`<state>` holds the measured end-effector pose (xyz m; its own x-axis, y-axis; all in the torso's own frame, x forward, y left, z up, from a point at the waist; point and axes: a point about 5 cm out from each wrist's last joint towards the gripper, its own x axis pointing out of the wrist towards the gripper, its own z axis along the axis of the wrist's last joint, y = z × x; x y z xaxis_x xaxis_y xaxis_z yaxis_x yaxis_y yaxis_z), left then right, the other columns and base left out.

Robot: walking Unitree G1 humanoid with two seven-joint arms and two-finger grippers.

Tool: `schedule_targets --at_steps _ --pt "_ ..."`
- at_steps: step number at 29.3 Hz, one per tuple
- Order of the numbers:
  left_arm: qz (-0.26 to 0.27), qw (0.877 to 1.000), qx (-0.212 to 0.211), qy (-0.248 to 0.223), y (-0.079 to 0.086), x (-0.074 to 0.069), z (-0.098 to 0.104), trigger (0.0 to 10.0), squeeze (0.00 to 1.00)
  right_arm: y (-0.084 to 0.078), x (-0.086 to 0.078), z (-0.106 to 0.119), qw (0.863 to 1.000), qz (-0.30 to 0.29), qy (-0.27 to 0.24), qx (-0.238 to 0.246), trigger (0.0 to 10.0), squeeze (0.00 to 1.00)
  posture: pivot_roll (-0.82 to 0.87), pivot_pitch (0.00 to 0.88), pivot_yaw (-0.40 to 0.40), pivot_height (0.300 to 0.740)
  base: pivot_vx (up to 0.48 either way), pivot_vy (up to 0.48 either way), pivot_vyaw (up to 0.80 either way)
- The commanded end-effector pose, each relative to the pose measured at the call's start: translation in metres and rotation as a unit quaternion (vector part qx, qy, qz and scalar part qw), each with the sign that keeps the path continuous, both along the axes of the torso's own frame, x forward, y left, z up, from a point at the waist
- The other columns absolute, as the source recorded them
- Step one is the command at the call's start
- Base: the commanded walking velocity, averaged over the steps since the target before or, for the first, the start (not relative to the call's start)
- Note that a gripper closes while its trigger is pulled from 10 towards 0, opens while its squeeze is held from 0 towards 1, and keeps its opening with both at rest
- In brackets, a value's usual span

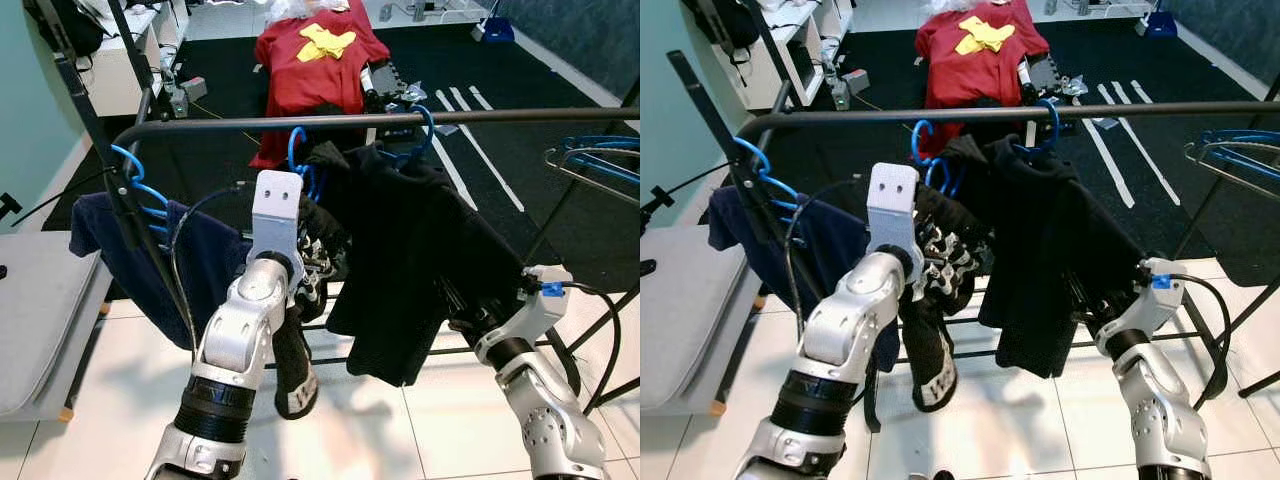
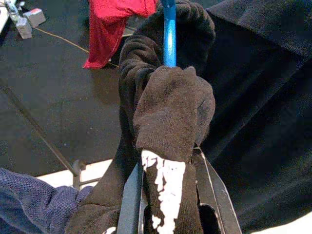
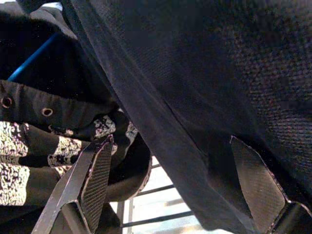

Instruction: Hang hanger

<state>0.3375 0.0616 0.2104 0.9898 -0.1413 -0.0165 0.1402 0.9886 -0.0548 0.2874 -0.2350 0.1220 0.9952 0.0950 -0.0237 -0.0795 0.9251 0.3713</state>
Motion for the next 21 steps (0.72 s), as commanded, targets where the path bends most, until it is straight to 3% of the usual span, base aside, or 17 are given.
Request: schedule_targets --at_steps 1,8,11,21 --pt "-0.006 0.997 -0.046 -0.069 -0.013 -0.001 0.036 10.0 0.00 -0.001 -0.003 -0.004 1.000 -0.006 0.005 0.003 10.0 0.00 -0.11 0.155 0.052 0.740 0.000 0.000 0.00" --pt "-0.064 0.982 -0.089 -0.156 -0.026 -0.015 0.065 10.0 0.00 0.001 -0.004 -0.004 1.000 -0.006 0.005 0.006 10.0 0.00 -0.11 0.160 0.053 0.740 0.000 0.000 0.00" --pt "-0.070 0.978 -0.084 -0.177 -0.027 -0.018 0.069 10.0 0.00 0.001 -0.004 -0.004 1.000 -0.006 0.005 0.008 10.0 0.00 -0.11 0.162 0.054 0.740 0.000 0.000 0.00" --pt "-0.076 0.977 -0.077 -0.185 -0.029 -0.018 0.070 10.0 0.00 0.002 -0.005 -0.004 1.000 -0.006 0.004 0.010 10.0 0.00 -0.11 0.164 0.058 0.740 0.000 0.000 0.00"
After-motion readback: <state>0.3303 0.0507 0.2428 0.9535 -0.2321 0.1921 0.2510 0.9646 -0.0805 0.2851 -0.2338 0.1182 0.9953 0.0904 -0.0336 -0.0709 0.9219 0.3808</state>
